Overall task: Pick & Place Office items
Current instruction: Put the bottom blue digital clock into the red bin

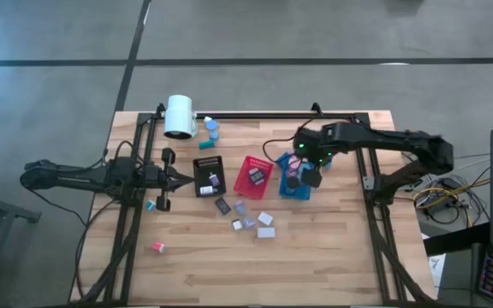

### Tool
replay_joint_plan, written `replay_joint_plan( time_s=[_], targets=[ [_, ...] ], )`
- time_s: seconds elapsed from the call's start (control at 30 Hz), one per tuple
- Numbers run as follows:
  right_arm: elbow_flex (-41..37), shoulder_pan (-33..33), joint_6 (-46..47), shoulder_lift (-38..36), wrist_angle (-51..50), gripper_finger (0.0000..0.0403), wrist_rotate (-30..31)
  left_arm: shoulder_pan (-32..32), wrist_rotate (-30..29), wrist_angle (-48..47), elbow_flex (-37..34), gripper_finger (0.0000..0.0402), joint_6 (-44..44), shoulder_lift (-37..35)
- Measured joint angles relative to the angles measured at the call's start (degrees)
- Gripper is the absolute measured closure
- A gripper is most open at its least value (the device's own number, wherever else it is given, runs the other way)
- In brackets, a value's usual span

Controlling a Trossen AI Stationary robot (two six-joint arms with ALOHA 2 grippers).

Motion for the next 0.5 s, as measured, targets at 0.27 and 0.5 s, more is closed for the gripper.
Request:
replay_joint_plan(
  time_s=[0.27, 0.5],
  targets=[
    [-8.0, 0.8, -6.6, -20.0, 21.2, 0.0108, -3.5, 0.0, 0.2, 0.0, 0.0, 0.039, 0.0, 0.0],
    [-24.8, 0.8, -4.1, -38.6, 43.2, 0.0218, -6.2, 0.0, 0.2, 0.0, 0.0, 0.039, 0.0, 0.0]
  ],
)
